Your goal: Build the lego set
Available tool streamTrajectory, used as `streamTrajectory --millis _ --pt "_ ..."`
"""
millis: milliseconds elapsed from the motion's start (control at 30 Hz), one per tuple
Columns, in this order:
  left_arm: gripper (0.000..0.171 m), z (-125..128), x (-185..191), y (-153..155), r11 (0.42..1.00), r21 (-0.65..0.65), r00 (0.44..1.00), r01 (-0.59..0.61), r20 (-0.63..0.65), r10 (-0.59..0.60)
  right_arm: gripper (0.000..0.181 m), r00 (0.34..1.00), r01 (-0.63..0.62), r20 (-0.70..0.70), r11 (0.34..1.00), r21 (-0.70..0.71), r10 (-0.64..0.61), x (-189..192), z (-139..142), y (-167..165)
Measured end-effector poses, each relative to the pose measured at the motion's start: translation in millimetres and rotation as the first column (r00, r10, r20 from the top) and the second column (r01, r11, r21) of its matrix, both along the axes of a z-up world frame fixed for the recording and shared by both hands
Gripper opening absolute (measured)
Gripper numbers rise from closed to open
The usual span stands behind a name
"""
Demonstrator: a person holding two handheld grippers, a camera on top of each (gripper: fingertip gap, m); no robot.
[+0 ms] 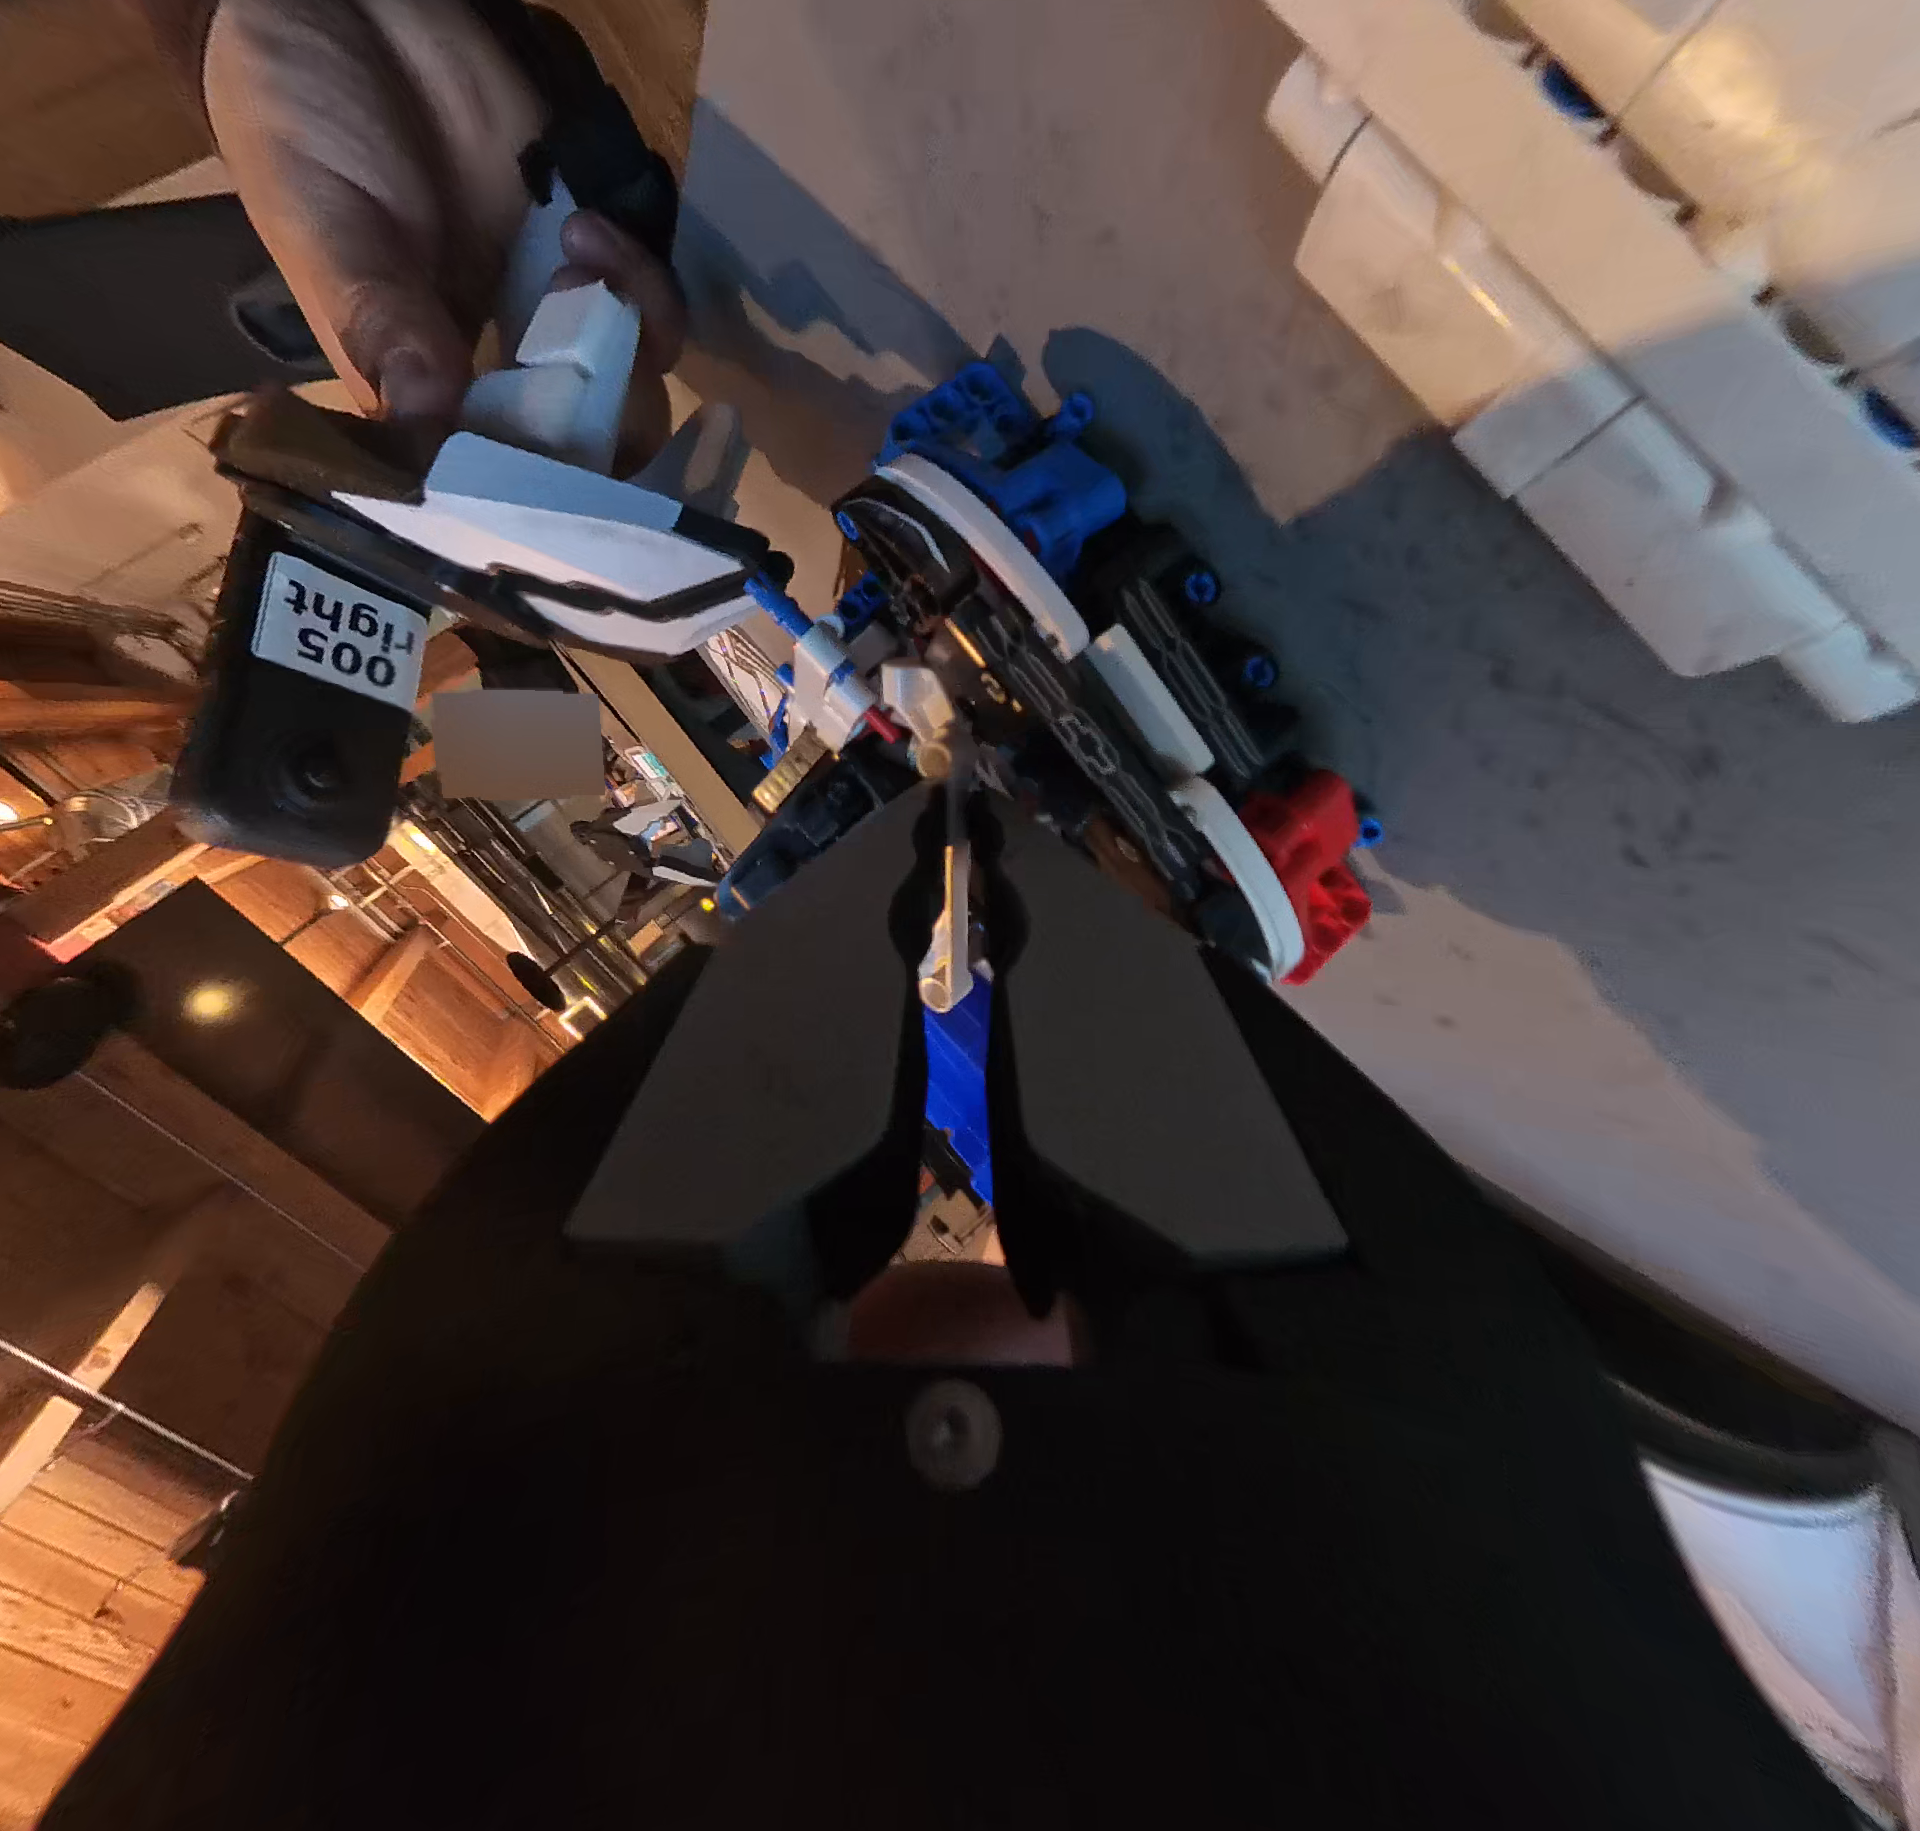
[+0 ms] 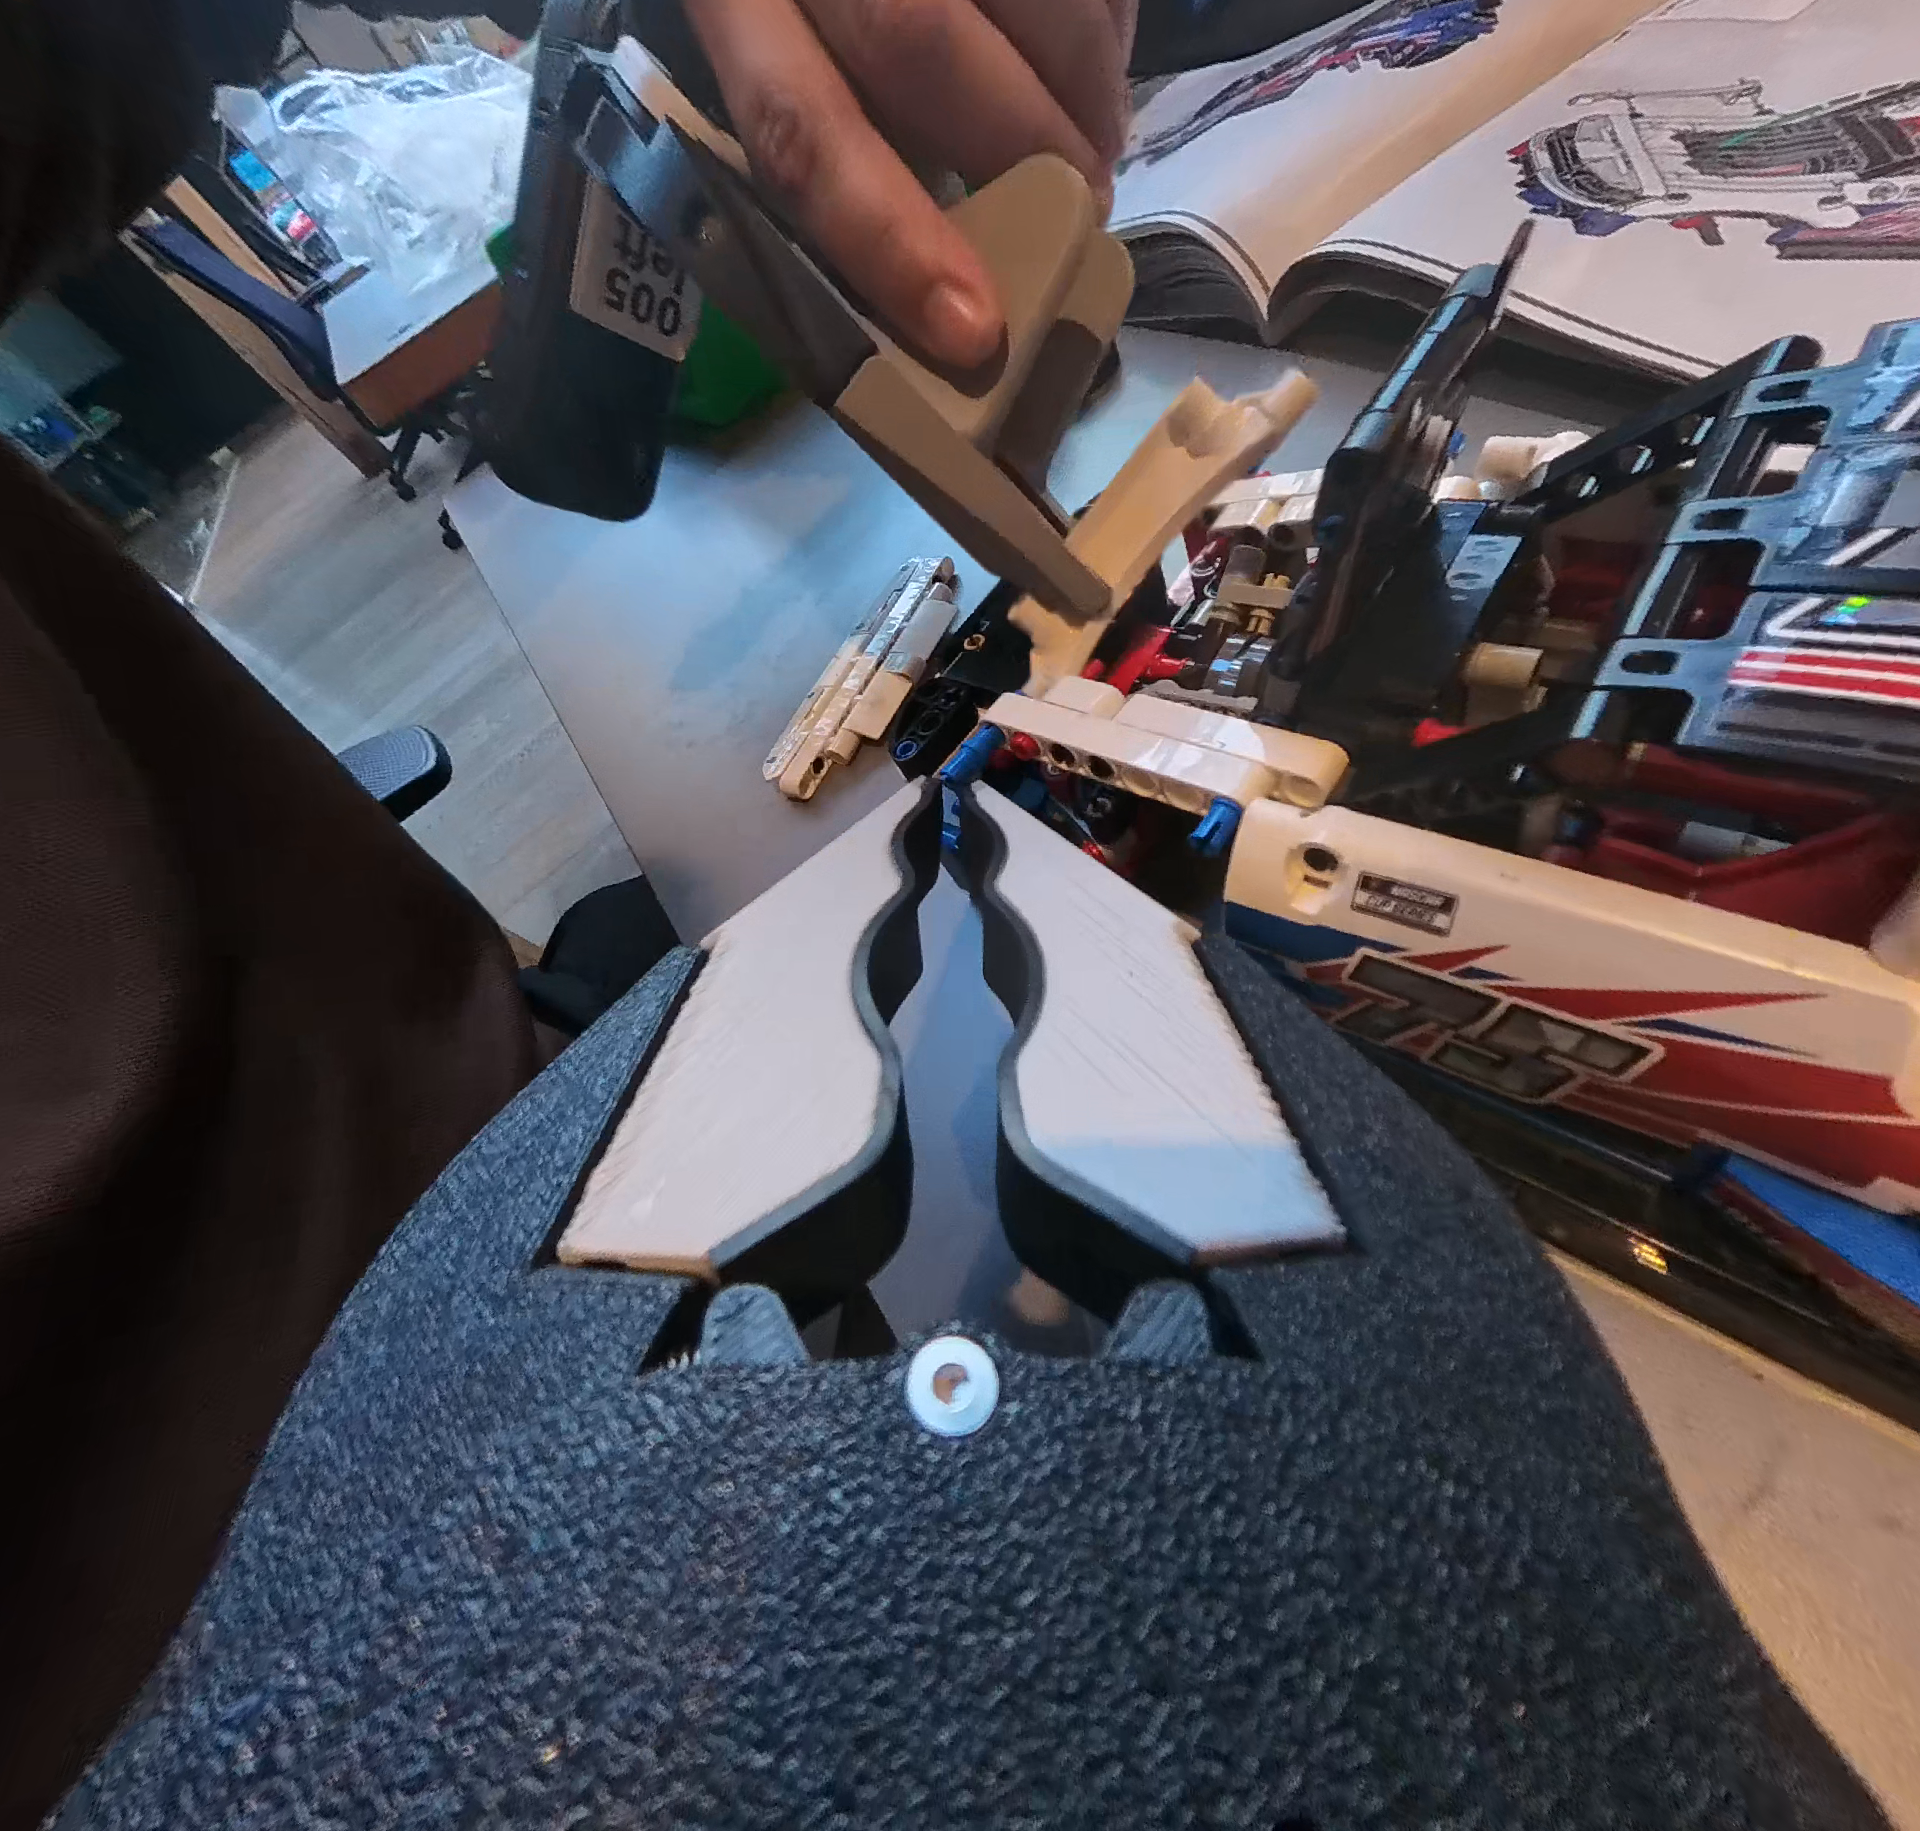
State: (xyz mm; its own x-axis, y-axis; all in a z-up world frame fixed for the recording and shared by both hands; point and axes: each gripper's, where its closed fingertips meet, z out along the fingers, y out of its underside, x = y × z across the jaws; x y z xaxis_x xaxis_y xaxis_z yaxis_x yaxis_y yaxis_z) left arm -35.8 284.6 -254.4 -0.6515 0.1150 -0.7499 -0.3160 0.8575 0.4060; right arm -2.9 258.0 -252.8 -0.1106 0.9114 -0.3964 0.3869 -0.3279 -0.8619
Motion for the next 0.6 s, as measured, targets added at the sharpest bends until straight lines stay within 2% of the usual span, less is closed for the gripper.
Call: streamTrajectory --millis 200,267,300,367,433,500,567,600 --pt "0.000 -4.1 12.0 5.8 0.999 -0.018 0.998 0.045 0.052 -0.044 0.006 1.000 -0.006 -0.002 1.000 0.009 0.006 -1.2 0.5 -1.3" --pt "0.001 -3.7 9.6 8.3 1.000 -0.016 0.998 0.011 0.060 -0.010 0.007 1.000 -0.010 0.001 1.000 0.006 0.010 -1.3 -0.1 -1.9" --pt "0.005 -1.3 9.6 10.1 1.000 -0.009 0.996 -0.009 0.083 0.009 0.007 1.000 -0.009 0.001 1.000 0.000 0.009 -1.4 -0.2 -1.6" --pt "0.028 6.4 8.7 12.8 0.999 -0.002 0.990 -0.032 0.140 0.032 0.007 1.000 -0.012 0.001 1.000 -0.013 0.012 -1.7 -0.4 -1.4" --pt "0.045 13.5 3.9 16.5 0.998 -0.008 0.984 -0.062 0.169 0.063 0.007 1.000 -0.013 0.002 1.000 -0.017 0.013 -2.2 -0.4 -1.3" --pt "0.057 20.6 -3.3 23.3 0.990 -0.042 0.972 -0.134 0.188 0.140 0.007 1.000 -0.011 0.006 1.000 -0.015 0.011 -2.7 -0.9 -1.3" --pt "0.032 39.5 -11.2 40.9 0.950 -0.111 0.905 -0.290 0.292 0.310 0.007 1.000 -0.009 0.008 1.000 -0.011 0.009 -2.6 -1.0 -1.3" --pt "0.028 45.7 -18.0 49.5 0.899 -0.200 0.838 -0.389 0.329 0.436 0.007 1.000 -0.009 0.008 1.000 -0.011 0.009 -2.4 -1.0 -1.4"
